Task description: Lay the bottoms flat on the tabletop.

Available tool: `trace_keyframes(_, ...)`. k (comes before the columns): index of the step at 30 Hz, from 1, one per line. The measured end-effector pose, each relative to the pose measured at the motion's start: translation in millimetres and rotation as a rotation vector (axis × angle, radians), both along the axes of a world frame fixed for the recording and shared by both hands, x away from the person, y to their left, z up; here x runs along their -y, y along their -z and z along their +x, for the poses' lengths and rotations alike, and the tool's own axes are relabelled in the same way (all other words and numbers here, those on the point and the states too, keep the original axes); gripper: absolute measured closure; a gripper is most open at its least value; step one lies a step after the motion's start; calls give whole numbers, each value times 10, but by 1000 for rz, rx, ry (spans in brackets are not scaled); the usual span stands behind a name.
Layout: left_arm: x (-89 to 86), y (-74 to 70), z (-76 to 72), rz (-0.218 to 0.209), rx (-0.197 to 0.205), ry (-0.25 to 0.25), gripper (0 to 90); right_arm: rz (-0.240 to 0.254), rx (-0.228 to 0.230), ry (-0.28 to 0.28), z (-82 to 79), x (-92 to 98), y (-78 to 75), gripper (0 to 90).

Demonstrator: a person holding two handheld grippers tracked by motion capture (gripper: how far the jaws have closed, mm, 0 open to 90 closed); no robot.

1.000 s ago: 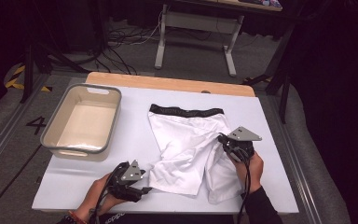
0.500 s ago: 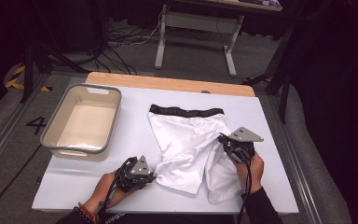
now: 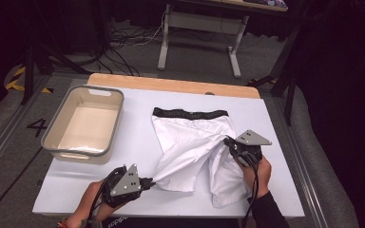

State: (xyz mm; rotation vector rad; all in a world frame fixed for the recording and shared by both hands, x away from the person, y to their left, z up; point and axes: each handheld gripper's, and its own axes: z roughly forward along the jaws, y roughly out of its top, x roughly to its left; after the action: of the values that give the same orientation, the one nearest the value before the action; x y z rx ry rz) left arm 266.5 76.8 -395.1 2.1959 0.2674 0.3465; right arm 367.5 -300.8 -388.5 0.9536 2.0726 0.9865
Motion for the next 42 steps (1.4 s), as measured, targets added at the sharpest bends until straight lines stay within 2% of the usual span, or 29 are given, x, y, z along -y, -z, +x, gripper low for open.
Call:
trace_keyframes(3,72,-30,-74,14,4,38,834,2,-2,1,-17,20,-7,875)
trace_keyframes(5,75,-39,-66,-25,-19,50,793,1,-2,0,-24,25,-5,874)
trace_keyframes(7,74,-26,-22,-45,-33,28,723,-3,-3,-1,-27,21,-2,874)
trace_keyframes(9,73,22,69,-59,-48,-18,668,-2,-5,-5,-26,16,2,874)
trace_keyframes(11,62,68,214,-76,-82,-54,604,-6,-5,-7,-25,9,5,874)
trace_keyframes(15,37,128,491,-109,-126,-105,598,-3,-8,-3,-23,16,10,874)
trace_keyframes(18,146,213,724,-59,-119,-160,552,0,-8,-3,-13,18,14,874)
trace_keyframes(19,181,249,822,-57,-127,-175,540,-1,-9,-3,-11,15,16,874)
trace_keyframes(22,281,347,1146,-31,-131,-262,481,-7,-7,-6,-20,4,19,873)
trace_keyframes(26,380,469,1517,-16,-175,-341,429,-8,-7,-10,-17,-4,29,873)
trace_keyframes(27,396,497,1601,-24,-195,-365,418,-8,-10,-12,-17,-7,34,873)
trace_keyframes(29,423,536,1699,-29,-224,-393,390,-13,-11,-17,-17,-12,43,872)
trace_keyframes(30,439,560,1746,-28,-245,-395,388,-15,-11,-19,-20,-14,44,871)
trace_keyframes(34,515,632,1787,30,-266,-409,384,-15,-11,-24,-29,-15,43,869)
trace_keyframes(35,526,634,1788,37,-258,-412,388,-17,-10,-25,-31,-17,43,869)
trace_keyframes(38,555,633,1793,54,-251,-419,439,-19,-10,-31,-30,-24,45,868)
trace_keyframes(42,565,630,1805,49,-236,-414,592,-29,-6,-37,-38,-45,41,869)
